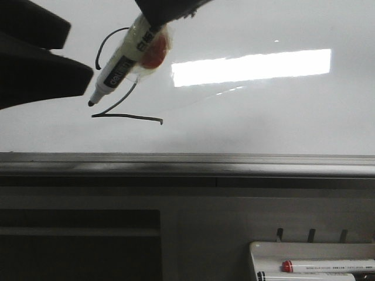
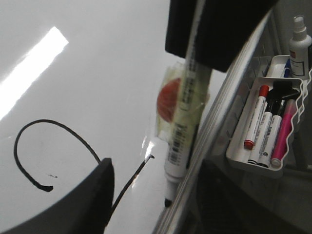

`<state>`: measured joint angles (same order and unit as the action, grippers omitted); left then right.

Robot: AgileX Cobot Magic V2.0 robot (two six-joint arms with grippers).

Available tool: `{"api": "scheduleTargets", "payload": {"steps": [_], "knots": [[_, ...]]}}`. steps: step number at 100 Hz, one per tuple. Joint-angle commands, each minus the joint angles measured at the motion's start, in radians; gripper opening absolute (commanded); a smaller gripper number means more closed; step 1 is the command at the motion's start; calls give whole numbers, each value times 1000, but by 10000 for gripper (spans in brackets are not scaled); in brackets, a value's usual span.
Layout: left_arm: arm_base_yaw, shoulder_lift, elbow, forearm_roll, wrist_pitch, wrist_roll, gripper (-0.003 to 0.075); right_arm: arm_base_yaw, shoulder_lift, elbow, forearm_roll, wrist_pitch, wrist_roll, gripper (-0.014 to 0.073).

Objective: Write number 2 on whiteboard

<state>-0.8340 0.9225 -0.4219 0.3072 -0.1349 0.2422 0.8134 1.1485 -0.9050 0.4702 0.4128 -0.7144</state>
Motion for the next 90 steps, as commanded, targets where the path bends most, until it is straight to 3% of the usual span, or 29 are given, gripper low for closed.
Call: {"api": "scheduleTargets", "payload": {"steps": [1, 41, 51, 60, 76, 82, 90], "knots": [[2, 45, -63, -14, -89, -2, 342, 6, -16, -43, 4, -41, -10, -50], [2, 76, -77, -11, -69, -2, 320, 50, -16, -50, 4, -97, -10, -50], [2, 76, -77, -8, -55, -2, 188, 48, -16, -50, 4, -97, -10, -50], [0, 74, -77, 2, -18, -2, -22, 48, -16, -50, 4, -97, -10, -50], [0, 53, -77, 5, -7, -1, -20, 48, -14, -50, 4, -110, -10, -43], [0, 35, -77, 3, -7, -1, -20, 48, -14, -50, 4, -112, -10, 30], [0, 18, -77, -21, -7, -1, -20, 48, -14, -50, 4, -158, -10, 251]]}}
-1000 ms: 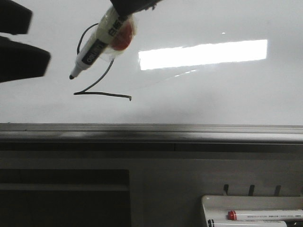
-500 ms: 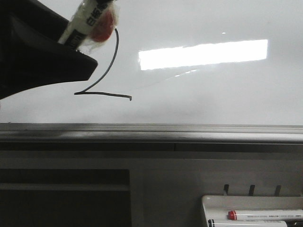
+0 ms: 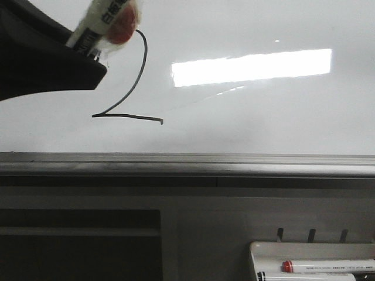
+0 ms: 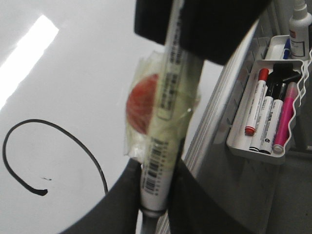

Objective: Write number 2 on whiteboard

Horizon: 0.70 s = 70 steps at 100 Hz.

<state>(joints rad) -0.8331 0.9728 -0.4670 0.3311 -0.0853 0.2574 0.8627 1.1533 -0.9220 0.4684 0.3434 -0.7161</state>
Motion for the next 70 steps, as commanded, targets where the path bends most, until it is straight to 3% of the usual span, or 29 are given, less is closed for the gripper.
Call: {"api": "scheduleTargets", "payload": {"steps": [1, 10, 17, 29, 36, 52, 60, 70], "knots": [[-1, -35, -32, -52, -57, -17, -20, -1, -18, -33, 6, -96, -8, 300], [6, -46, -32, -130, -54, -32, -20, -1, -18, -33, 6, -241, -8, 573], [30, -50, -32, -309, -56, -32, -20, -3, -27, -33, 6, -369, -8, 658], [120, -48, -25, -730, -58, -32, -20, -3, -48, -33, 6, -492, -8, 660], [197, -37, -12, -865, -61, -32, -20, -3, -60, -33, 12, -493, -8, 659], [332, 11, -20, -961, 37, -32, -20, -3, -62, -30, 22, -418, -8, 659], [354, 51, -44, -960, 129, -32, -20, -3, -60, -30, 39, -396, -8, 659], [361, 95, -60, -990, 133, -32, -20, -3, -58, -30, 59, -388, -8, 659]]}}
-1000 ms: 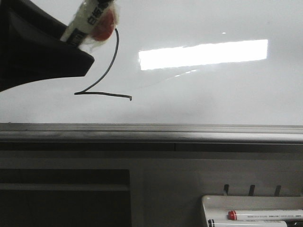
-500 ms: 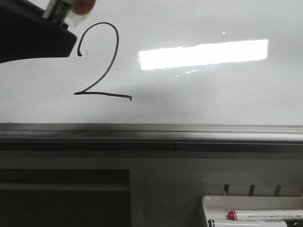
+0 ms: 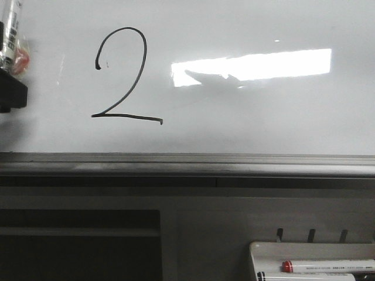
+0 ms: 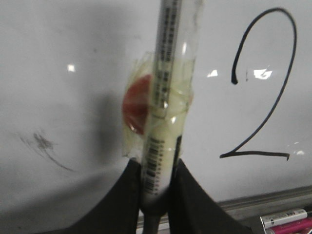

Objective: Write number 2 on whiteboard

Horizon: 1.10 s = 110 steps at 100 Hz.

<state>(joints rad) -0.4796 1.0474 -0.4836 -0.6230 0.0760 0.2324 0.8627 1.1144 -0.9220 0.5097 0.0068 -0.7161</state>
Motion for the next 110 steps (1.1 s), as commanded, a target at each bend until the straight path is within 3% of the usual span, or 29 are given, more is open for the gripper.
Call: {"api": "scheduleTargets", "payload": {"steps": [1, 51, 59, 74, 81, 86, 110], "knots": [[9, 27, -46, -39, -30, -7, -20, -3, -19, -30, 18, -52, -8, 659], [9, 114, -70, -54, -31, -7, -9, -3, -19, -30, 32, -30, -8, 659], [9, 114, -70, -54, -31, -7, 67, -3, -19, -30, 47, -29, -8, 659], [9, 110, -70, -54, -29, -7, 392, -3, -19, -30, 57, -27, -8, 659], [9, 110, -70, -54, -19, -7, 494, -3, -19, -30, 57, -27, -8, 659], [9, 110, -70, -54, -7, -7, 521, -3, -19, -30, 57, -27, -8, 659], [9, 74, -70, -42, 31, -7, 513, -3, -19, -30, 57, -27, -8, 659]]}}
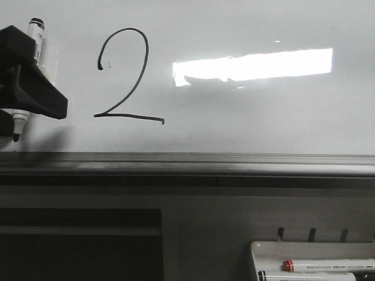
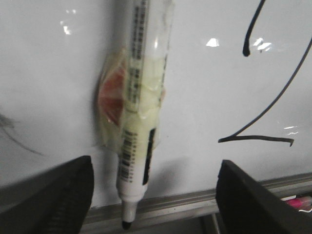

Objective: Write number 2 on whiteboard

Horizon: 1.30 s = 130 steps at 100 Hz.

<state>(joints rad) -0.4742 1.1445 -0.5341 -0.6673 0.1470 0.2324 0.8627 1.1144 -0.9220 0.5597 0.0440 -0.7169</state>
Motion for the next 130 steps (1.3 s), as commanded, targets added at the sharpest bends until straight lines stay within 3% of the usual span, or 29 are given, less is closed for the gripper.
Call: {"api": "scheduleTargets", "payload": {"steps": [1, 29, 36, 40, 46, 53, 59, 87, 103, 130], "knots": [[3, -29, -20, 2, -40, -7, 513, -3, -19, -30, 7, -64, -7, 659], [3, -213, -20, 40, -4, -7, 508, -3, -26, -30, 9, -25, -7, 658], [3, -262, -20, 47, 17, -7, 452, -3, -44, -27, 11, 11, -7, 613], [3, -286, -20, 58, 30, -7, 386, -3, -59, -17, 17, 19, -7, 546], [3, -341, -20, 71, 49, -7, 217, -3, -89, 3, 29, 21, -7, 400], [3, -414, -20, 93, 57, -7, 12, -3, -137, 38, 31, 21, -7, 124], [3, -479, -20, 108, 54, -5, -18, -3, -191, 79, 31, 21, -7, -82], [3, -823, -2, 271, 56, 3, -20, -3, -532, 355, 39, -80, -6, -51], [3, -985, 85, 356, 52, 3, -20, -3, -747, 537, 41, -100, -6, -51], [3, -1153, 204, 319, 41, 1, -20, -3, -995, 757, 64, -85, -6, -51]]}}
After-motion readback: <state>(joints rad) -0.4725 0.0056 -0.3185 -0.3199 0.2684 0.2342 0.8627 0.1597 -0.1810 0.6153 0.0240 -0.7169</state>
